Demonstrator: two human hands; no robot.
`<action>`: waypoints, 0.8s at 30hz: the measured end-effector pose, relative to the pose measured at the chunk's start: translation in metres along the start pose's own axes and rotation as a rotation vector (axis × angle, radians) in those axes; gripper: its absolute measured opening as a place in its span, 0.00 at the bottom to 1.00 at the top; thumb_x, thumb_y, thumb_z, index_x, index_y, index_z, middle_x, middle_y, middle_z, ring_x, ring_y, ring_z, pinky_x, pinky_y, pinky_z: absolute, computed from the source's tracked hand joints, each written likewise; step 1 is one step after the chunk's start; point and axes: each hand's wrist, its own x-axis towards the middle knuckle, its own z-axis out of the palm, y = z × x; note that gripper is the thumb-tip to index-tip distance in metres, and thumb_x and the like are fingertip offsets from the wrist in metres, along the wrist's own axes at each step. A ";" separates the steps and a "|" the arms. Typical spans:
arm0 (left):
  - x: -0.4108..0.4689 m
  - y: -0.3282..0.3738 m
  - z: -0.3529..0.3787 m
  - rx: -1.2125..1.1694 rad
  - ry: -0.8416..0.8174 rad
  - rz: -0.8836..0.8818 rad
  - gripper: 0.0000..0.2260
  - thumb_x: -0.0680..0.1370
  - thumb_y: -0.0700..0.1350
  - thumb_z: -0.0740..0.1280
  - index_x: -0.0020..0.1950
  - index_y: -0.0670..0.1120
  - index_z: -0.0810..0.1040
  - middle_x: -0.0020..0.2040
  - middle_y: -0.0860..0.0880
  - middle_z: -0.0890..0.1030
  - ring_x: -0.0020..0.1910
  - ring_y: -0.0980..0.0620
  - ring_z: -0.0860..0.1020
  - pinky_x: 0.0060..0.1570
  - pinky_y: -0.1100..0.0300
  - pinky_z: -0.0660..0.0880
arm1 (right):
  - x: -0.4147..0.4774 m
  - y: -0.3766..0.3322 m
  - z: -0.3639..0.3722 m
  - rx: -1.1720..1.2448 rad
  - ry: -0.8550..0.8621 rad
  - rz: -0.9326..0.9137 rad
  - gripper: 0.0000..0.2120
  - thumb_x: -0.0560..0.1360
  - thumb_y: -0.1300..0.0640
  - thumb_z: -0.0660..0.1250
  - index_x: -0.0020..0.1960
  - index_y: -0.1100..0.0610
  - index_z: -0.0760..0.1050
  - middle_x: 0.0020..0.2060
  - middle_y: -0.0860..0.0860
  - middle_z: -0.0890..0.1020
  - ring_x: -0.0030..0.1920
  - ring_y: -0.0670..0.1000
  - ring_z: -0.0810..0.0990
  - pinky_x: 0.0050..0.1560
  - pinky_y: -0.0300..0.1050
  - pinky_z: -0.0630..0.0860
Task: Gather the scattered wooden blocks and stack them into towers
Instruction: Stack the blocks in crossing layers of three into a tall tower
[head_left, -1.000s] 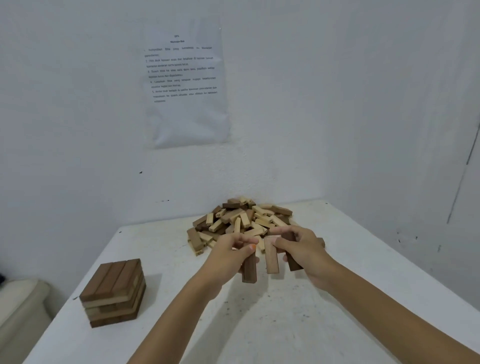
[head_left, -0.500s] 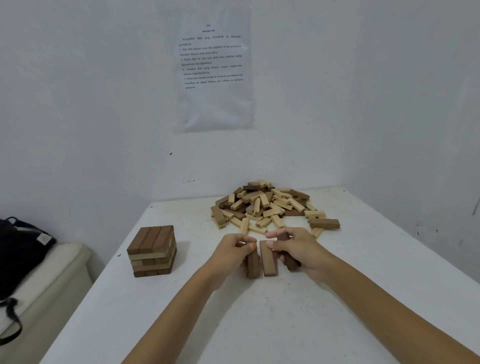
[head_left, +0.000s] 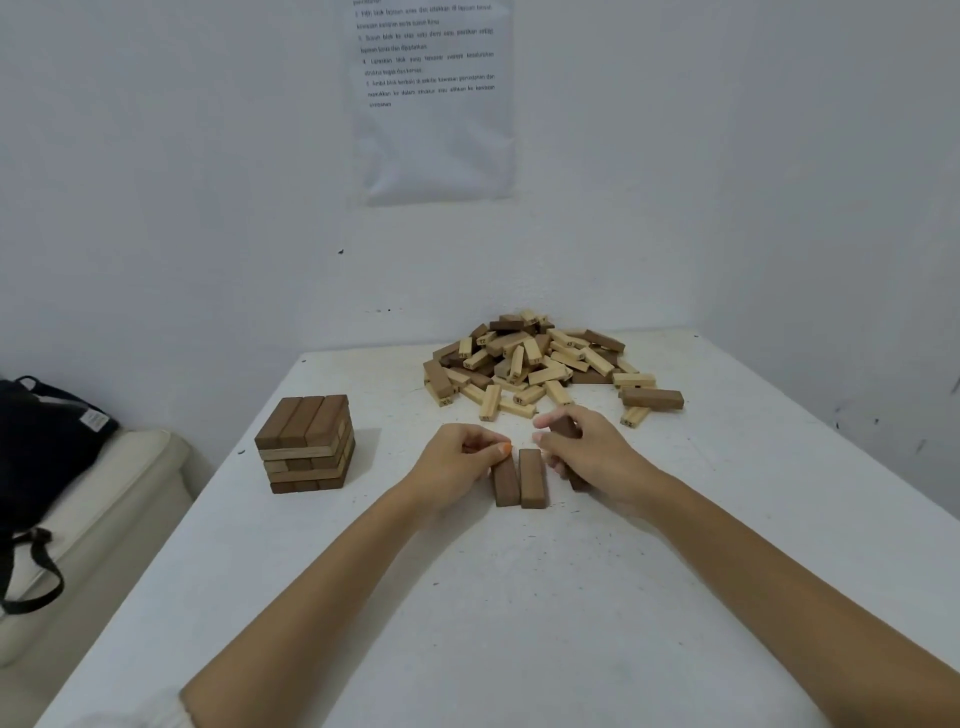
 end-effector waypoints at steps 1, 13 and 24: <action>0.000 0.000 0.001 0.010 0.013 -0.001 0.10 0.79 0.44 0.66 0.58 0.43 0.80 0.48 0.50 0.81 0.44 0.60 0.76 0.40 0.77 0.70 | 0.001 -0.001 0.000 0.035 0.016 0.038 0.09 0.80 0.58 0.61 0.59 0.56 0.75 0.38 0.54 0.76 0.35 0.48 0.74 0.36 0.39 0.73; 0.000 -0.004 -0.005 -0.015 0.060 -0.113 0.07 0.80 0.43 0.64 0.56 0.45 0.77 0.39 0.51 0.77 0.35 0.56 0.74 0.34 0.68 0.71 | -0.002 0.010 -0.007 -0.180 0.149 -0.075 0.14 0.78 0.58 0.67 0.63 0.53 0.75 0.45 0.52 0.80 0.50 0.52 0.78 0.49 0.45 0.73; -0.007 0.002 -0.006 -0.100 0.000 -0.173 0.11 0.78 0.39 0.67 0.60 0.41 0.76 0.41 0.49 0.77 0.33 0.55 0.80 0.37 0.68 0.78 | -0.006 0.008 -0.011 -0.396 0.227 -0.072 0.09 0.78 0.59 0.66 0.58 0.56 0.75 0.40 0.53 0.77 0.41 0.48 0.75 0.34 0.37 0.69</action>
